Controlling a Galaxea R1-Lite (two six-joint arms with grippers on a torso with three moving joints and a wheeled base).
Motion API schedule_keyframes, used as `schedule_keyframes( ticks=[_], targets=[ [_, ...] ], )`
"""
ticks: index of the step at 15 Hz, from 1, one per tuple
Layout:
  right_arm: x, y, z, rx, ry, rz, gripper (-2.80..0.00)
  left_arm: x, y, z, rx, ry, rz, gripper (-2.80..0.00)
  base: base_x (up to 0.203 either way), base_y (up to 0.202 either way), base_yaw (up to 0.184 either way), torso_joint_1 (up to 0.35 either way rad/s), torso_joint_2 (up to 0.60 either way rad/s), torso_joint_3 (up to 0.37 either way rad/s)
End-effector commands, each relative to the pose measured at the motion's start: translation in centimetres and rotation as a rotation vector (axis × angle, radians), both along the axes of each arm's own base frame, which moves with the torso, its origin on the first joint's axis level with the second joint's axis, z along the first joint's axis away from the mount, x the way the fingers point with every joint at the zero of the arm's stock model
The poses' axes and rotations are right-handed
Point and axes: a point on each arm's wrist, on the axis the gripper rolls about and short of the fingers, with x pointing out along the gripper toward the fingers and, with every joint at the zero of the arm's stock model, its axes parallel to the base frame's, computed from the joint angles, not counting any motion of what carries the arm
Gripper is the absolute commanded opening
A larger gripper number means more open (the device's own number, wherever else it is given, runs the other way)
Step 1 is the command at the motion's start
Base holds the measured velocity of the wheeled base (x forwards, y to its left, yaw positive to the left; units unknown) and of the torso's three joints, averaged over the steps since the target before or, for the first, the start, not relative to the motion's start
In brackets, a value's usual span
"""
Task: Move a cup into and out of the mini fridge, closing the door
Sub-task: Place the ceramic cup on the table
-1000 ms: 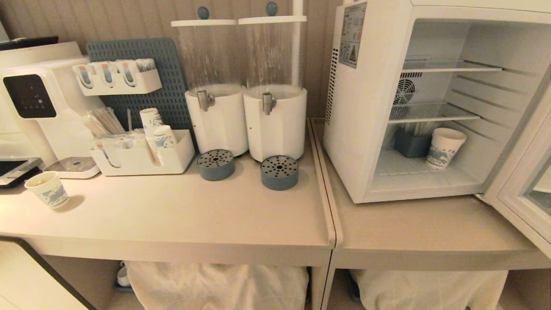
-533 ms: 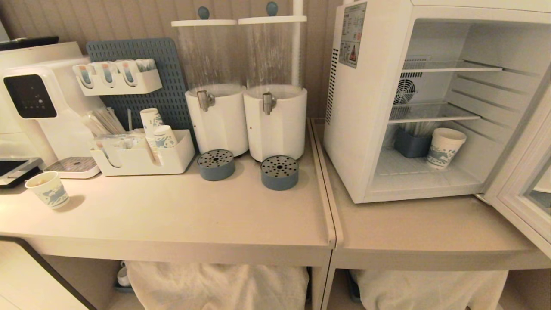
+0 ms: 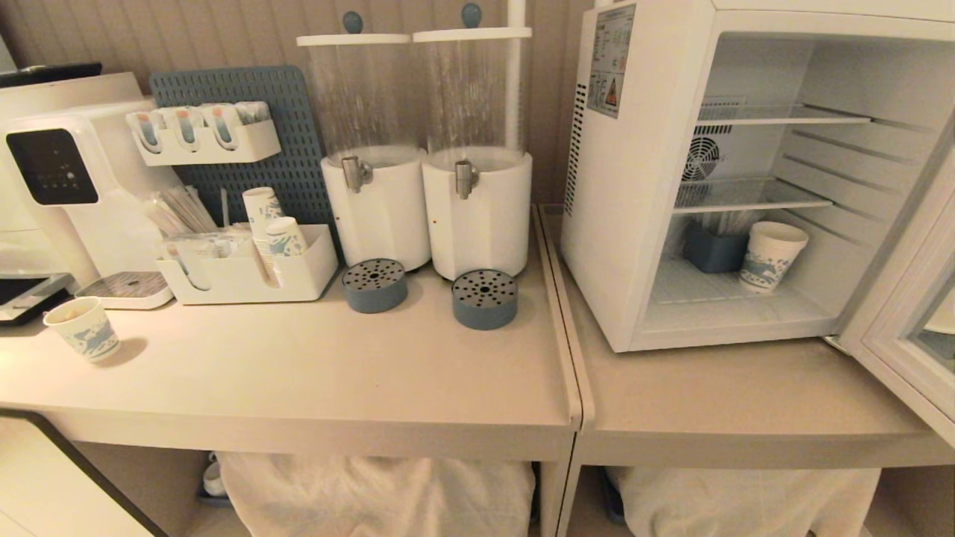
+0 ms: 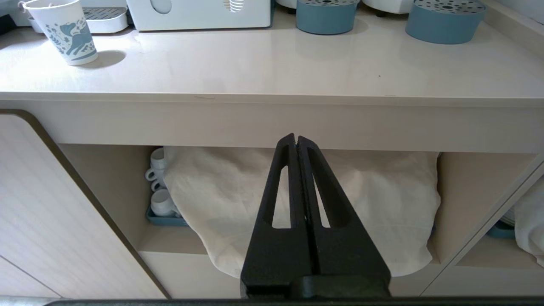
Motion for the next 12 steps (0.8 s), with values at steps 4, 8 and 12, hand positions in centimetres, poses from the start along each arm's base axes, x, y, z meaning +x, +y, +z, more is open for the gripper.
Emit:
schedule_keyframes(
  ticks=[4, 8, 12],
  targets=[
    [0.02, -0.01, -0.23, 0.031, 0.025, -0.004, -2.80, 0.01, 0.00, 0.00, 0.001, 0.002, 0.001, -2.80, 0.000, 0.000, 0.000, 0.000, 0.00, 0.000],
    [0.02, -0.01, -0.21, 0.027, 0.024, -0.003, -2.80, 0.01, 0.00, 0.00, 0.001, 0.002, 0.001, -2.80, 0.000, 0.000, 0.000, 0.000, 0.00, 0.000],
    [0.02, -0.01, -0.21, 0.029, 0.024, -0.004, -2.80, 0.01, 0.00, 0.00, 0.001, 0.002, 0.001, -2.80, -0.079, 0.000, 0.001, 0.001, 0.00, 0.001]
  ],
)
